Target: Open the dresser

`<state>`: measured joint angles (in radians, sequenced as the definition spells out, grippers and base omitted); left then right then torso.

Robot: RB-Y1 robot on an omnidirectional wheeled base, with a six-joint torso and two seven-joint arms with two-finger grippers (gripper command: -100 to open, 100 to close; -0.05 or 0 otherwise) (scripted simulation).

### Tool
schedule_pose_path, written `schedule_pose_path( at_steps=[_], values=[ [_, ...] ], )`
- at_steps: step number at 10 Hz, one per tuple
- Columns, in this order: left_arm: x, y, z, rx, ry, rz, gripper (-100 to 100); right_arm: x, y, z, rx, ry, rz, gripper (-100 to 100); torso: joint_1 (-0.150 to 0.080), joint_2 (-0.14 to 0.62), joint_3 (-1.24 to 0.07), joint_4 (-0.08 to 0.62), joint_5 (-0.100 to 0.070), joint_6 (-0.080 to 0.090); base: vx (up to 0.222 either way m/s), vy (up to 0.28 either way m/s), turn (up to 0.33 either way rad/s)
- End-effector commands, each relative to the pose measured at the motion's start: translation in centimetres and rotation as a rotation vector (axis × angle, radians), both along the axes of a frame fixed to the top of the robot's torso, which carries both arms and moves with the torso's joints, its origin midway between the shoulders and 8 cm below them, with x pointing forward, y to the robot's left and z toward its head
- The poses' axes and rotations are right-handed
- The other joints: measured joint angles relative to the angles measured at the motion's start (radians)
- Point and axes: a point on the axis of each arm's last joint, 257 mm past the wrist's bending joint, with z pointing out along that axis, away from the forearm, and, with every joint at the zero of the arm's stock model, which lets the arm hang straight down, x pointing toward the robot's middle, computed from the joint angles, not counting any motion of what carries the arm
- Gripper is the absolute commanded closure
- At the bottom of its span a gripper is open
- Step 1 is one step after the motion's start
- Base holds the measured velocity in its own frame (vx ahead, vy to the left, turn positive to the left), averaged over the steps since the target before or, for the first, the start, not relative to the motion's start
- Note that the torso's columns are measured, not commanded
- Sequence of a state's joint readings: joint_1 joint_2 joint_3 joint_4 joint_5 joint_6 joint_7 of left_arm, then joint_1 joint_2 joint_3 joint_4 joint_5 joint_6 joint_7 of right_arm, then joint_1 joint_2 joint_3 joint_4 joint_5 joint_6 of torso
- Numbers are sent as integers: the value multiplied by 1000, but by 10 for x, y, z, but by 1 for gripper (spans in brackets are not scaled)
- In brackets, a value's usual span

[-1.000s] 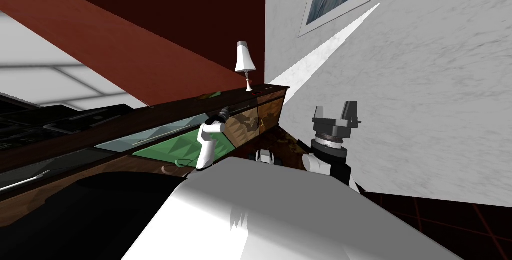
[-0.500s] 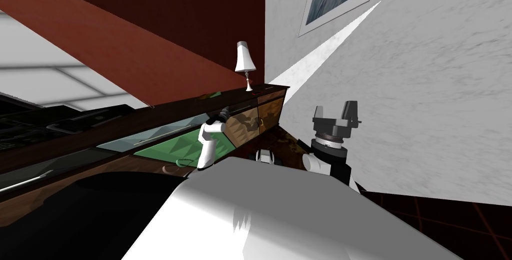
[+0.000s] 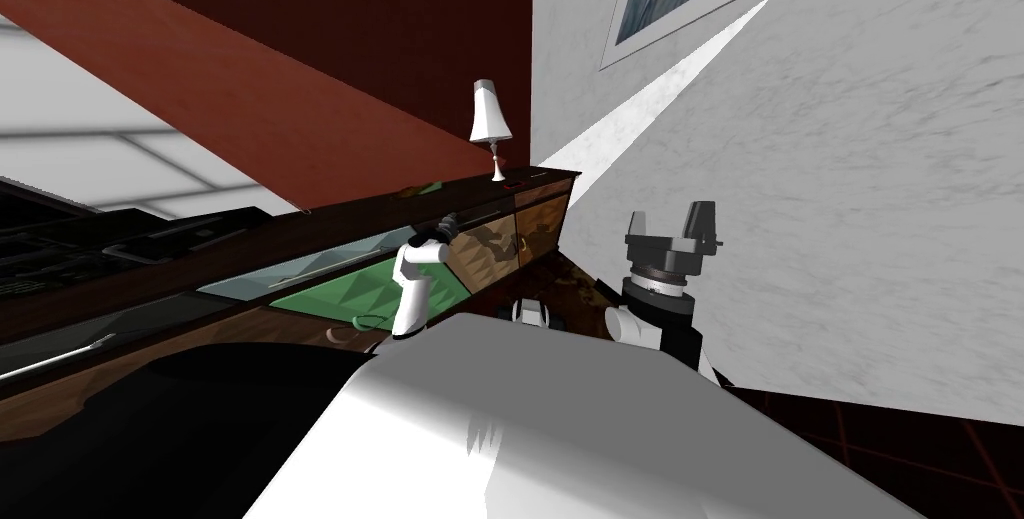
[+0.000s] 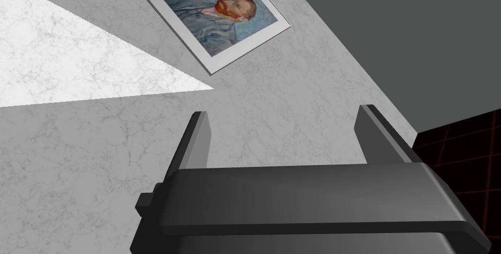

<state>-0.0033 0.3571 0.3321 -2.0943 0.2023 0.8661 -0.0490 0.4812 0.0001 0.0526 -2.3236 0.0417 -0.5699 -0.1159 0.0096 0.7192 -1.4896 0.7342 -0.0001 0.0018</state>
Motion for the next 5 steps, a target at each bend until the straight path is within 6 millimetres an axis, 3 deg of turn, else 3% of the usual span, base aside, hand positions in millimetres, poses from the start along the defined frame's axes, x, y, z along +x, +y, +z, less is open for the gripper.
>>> schedule_pose_path(
  at_steps=[1, 5],
  values=[
    [-6, 10, 6, -3, 19, 25, -100, 0, 0, 0, 0, 0, 0, 0, 0, 1, 0, 0, 0, 1, 35, -41, 27],
    [-16, 20, 12, -19, 55, 54, -100, 0, 0, 0, 0, 0, 0, 0, -1, 0, -1, 1, -2, 2, 38, -51, 36]
  ],
)
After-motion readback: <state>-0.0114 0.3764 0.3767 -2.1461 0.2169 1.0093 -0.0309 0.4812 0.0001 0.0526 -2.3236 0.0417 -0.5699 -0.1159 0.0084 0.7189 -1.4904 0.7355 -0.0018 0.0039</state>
